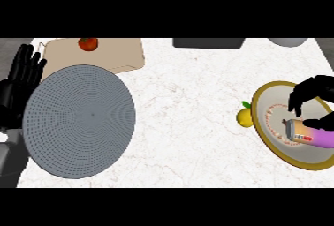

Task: Pick the can from the placemat and place it in the bowl

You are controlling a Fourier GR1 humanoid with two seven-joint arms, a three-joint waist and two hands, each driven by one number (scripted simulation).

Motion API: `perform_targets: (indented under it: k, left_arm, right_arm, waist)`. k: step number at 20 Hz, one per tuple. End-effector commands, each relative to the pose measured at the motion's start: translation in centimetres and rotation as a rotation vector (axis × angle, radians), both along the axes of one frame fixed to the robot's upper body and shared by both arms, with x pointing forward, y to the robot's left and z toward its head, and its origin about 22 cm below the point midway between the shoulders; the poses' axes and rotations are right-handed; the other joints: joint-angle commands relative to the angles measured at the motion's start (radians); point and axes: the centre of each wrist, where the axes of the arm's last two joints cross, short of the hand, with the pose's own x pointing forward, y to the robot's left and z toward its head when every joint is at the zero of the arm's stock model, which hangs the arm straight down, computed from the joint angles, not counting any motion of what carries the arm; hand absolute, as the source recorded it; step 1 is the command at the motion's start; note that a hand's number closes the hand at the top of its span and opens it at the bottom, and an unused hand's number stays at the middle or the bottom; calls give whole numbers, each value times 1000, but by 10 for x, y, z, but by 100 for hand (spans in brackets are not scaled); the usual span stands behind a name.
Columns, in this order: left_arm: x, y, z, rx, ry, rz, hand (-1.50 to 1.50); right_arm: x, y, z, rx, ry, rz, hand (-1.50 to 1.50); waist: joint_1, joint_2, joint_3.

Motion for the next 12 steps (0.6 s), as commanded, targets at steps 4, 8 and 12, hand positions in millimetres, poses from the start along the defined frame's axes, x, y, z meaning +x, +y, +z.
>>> perform_targets:
  k: [4,8,12]
  left_arm:
    - [5,0,1,4,16,0,0]
    - [2,-8,-5,-8,3,-15,0]
    - [8,3,8,-6,-16,-18,0]
  right_arm:
    - [-1,6,-32,282,275,88,-150]
    - [10,9,-28,508,213,-4,-150]
    - [24,-1,-3,623,221,-110,-150]
  waist:
    - [-7,4,-1]
    - [0,7,0]
    - [11,10,0]
